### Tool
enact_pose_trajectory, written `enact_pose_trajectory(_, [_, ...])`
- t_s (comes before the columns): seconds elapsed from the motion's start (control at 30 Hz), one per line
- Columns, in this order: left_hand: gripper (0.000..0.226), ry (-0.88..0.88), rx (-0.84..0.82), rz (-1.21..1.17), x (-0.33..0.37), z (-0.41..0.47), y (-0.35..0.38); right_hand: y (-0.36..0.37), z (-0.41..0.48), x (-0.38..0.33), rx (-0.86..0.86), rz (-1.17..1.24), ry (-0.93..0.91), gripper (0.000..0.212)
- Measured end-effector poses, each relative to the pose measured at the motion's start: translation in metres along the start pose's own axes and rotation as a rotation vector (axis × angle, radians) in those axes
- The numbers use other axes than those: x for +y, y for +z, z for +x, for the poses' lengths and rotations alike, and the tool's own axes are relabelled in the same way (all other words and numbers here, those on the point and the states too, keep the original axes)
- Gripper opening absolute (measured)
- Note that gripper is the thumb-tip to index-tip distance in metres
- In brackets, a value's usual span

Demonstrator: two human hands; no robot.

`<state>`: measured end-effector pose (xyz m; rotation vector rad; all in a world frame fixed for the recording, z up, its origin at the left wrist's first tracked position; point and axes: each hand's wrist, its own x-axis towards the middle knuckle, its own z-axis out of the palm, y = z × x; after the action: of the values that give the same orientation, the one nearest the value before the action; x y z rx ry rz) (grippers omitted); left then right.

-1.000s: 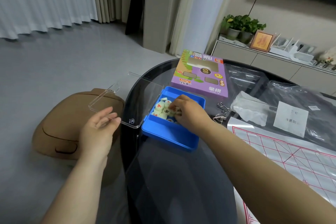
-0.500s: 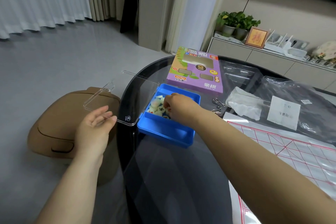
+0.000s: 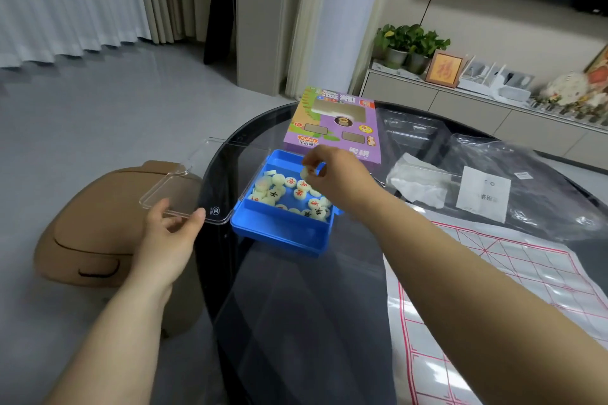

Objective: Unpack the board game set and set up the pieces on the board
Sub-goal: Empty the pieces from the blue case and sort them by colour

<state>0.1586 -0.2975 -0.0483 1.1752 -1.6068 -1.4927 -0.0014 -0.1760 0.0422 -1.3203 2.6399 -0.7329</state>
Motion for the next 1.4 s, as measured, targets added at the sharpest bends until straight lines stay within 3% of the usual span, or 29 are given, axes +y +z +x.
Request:
enact_pose_trajectory(0.13, [0.068, 0.014, 0.128, 0.223, 0.005, -0.007, -0.007, -0.019, -0.030, 0.015, 0.031, 0.079, 0.062, 0.025])
enact_pose_trajectory(0.23, [0.059, 0.295, 0.224, 0.381, 0.017, -0.027, -0.006, -0.017, -0.060, 0.032, -0.001, 0.041, 0.119, 0.023])
enact_pose_trajectory(0.33, [0.048, 0.565, -0.017, 0.431, 0.026, -0.056, 0.011, -0.001, -0.082, 0.045, -0.049, 0.029, 0.162, 0.023])
enact_pose_trajectory(0.43, [0.065, 0.687, -0.311, 0.665, 0.023, -0.076, 0.032, 0.010, -0.091, 0.048, -0.061, 0.040, 0.171, 0.026])
enact_pose_trajectory(0.6, [0.098, 0.695, -0.475, 1.055, 0.011, -0.078, 0.049, 0.014, -0.094, 0.048, -0.030, 0.064, 0.137, 0.034])
enact_pose_trajectory(0.7, [0.074, 0.674, -0.482, 1.108, 0.014, -0.080, 0.050, 0.006, -0.103, 0.053, 0.027, 0.042, 0.120, 0.045])
enact_pose_trajectory(0.77, [0.059, 0.671, -0.489, 1.123, 0.015, -0.080, 0.050, -0.001, -0.113, 0.066, 0.058, -0.095, 0.146, 0.047])
enact_pose_trajectory(0.87, [0.060, 0.678, -0.475, 1.127, 0.014, -0.081, 0.050, -0.007, -0.134, 0.096, -0.056, -0.269, 0.326, 0.054])
enact_pose_trajectory(0.97, [0.055, 0.666, -0.466, 1.162, 0.015, -0.082, 0.053, -0.010, -0.147, 0.120, -0.130, -0.275, 0.443, 0.057])
enact_pose_trajectory(1.4, [0.063, 0.692, -0.442, 1.101, 0.013, -0.082, 0.052, -0.029, -0.124, 0.159, -0.152, -0.316, 0.406, 0.060])
